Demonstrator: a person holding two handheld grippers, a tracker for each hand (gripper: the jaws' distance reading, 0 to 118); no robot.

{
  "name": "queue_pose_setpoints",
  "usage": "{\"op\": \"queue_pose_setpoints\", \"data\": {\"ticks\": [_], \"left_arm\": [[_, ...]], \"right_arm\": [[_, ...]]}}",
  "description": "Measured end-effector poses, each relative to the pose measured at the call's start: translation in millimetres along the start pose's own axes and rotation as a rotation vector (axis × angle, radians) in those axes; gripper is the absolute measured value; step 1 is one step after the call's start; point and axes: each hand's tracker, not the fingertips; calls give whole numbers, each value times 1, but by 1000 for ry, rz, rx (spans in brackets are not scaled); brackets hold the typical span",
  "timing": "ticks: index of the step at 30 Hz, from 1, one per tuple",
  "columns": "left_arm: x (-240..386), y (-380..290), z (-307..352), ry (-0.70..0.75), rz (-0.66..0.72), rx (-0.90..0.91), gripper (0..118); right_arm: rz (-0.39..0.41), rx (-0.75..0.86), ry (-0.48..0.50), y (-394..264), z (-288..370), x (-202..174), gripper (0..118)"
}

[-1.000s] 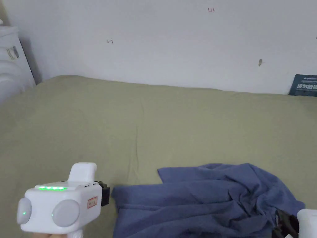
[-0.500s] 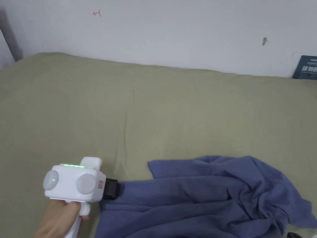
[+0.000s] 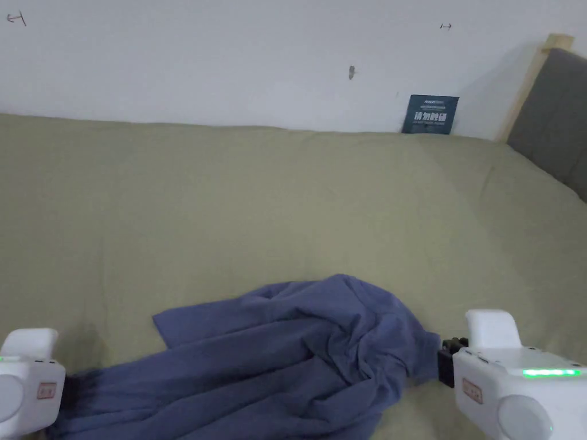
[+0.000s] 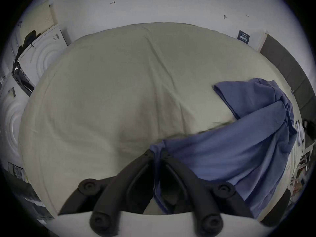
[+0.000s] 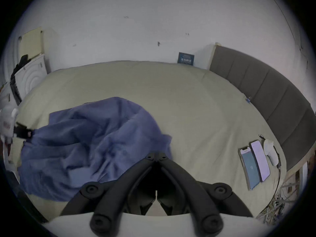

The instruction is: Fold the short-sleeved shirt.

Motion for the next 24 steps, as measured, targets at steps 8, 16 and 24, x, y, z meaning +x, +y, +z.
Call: {"op": "queue_pose_setpoints", "data": {"ticks": [8,16,24], "left_arm": [[3,-3,3,-20,17,6,7],[1,-1,-1,-5,21,13,7],[-27,13,102,52,63,197,6]], "right_arm": [[-20,-185,5,22,-83,22,99],[95,-252,72,16,-85,1,1],[114,-22,3,62,22,15,1]]}}
